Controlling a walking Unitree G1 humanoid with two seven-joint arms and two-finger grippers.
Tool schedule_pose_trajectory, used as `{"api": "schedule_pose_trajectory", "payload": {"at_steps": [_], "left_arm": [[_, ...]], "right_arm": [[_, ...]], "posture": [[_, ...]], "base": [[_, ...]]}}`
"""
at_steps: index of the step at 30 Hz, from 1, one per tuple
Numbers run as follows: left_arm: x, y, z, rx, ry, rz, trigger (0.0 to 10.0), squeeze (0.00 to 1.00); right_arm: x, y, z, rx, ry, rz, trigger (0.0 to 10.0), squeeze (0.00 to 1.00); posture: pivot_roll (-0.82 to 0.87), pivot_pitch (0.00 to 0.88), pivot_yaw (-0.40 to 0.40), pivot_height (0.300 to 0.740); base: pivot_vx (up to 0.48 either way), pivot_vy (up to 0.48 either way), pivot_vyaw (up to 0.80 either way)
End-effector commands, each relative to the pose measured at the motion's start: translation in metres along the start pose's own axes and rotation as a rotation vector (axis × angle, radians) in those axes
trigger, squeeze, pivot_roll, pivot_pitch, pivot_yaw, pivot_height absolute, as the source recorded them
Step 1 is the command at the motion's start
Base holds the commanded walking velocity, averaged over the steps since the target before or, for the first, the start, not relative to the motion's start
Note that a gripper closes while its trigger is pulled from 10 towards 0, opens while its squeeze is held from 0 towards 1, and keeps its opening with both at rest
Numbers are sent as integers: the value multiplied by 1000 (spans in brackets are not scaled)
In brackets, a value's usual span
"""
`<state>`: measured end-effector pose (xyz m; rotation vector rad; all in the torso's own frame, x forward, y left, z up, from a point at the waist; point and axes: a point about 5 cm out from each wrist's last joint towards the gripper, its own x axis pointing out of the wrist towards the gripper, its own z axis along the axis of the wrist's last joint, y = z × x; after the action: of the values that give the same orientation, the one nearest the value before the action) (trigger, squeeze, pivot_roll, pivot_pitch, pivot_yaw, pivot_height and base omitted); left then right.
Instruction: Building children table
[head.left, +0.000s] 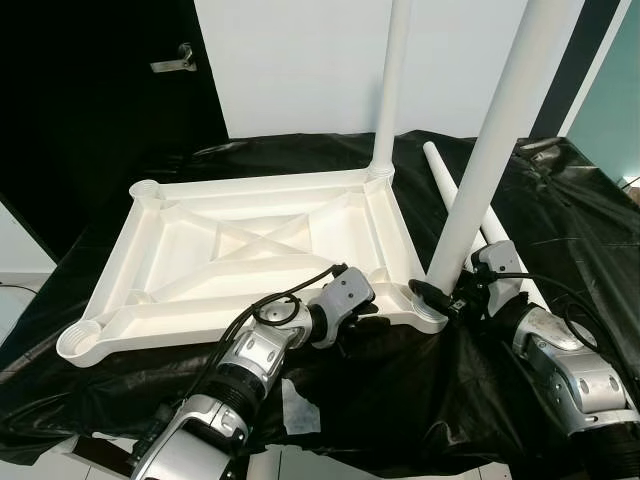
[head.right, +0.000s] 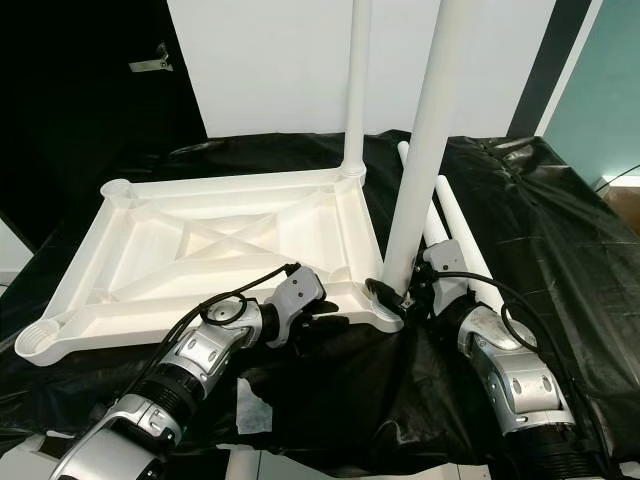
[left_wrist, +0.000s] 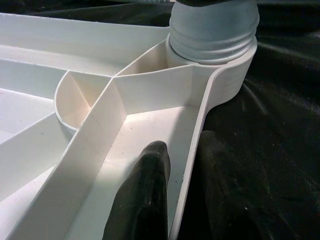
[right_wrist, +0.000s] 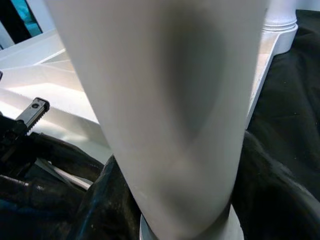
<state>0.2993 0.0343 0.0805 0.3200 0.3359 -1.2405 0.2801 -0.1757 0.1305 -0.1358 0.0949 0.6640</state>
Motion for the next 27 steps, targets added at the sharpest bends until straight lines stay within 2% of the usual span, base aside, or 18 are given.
{"api": "schedule_pose_trajectory", "payload": {"at_steps": [1,3,4,6,7,10,13,15,20,21,22,23,27], "left_arm": [[6,-26,-47,-122,174,-117,10000,0],[5,-25,-47,-121,175,-117,10000,0],[5,-25,-47,-121,176,-114,10000,0],[5,-25,-47,-120,176,-112,10000,0],[5,-25,-47,-120,176,-112,10000,0],[5,-25,-46,-120,174,-112,10000,0],[4,-25,-46,-120,174,-112,10000,0],[4,-26,-47,-119,177,-118,10000,0],[4,-27,-47,-117,179,-121,10000,0],[5,-27,-47,-117,178,-122,10000,0],[5,-27,-46,-117,176,-123,10000,0],[6,-27,-46,-118,175,-123,10000,0],[6,-27,-46,-118,175,-124,10000,0]], "right_arm": [[17,39,-17,121,15,103,0,0],[19,41,-19,130,10,67,0,0],[21,39,-17,111,-50,-95,0,0],[19,35,-14,85,-129,-328,0,0],[19,35,-14,85,-129,-328,0,0],[15,35,-15,96,-140,-472,0,0],[15,37,-18,110,-125,-505,0,0],[10,32,-21,109,-106,-644,0,0],[8,29,-20,94,-112,-717,0,0],[8,30,-21,78,-105,-720,7725,0],[8,30,-21,36,-94,-718,10000,0],[8,30,-22,2,-82,-707,10000,0],[8,30,-22,-4,-81,-685,10000,0]], "posture": [[-71,0,5,740],[-71,0,5,740],[-64,0,4,740],[-61,0,3,740],[-61,0,3,740],[-57,0,7,740],[-58,0,8,740],[-62,0,10,740],[-68,0,10,740],[-68,0,10,740],[-74,0,12,740],[-74,0,12,740],[-77,0,12,740]], "base": [[0,0,0],[0,0,0],[0,0,0],[0,0,0],[0,0,0],[0,0,0],[0,0,0],[0,0,0],[0,0,0],[0,0,0],[0,0,0],[0,0,0],[0,0,0]]}}
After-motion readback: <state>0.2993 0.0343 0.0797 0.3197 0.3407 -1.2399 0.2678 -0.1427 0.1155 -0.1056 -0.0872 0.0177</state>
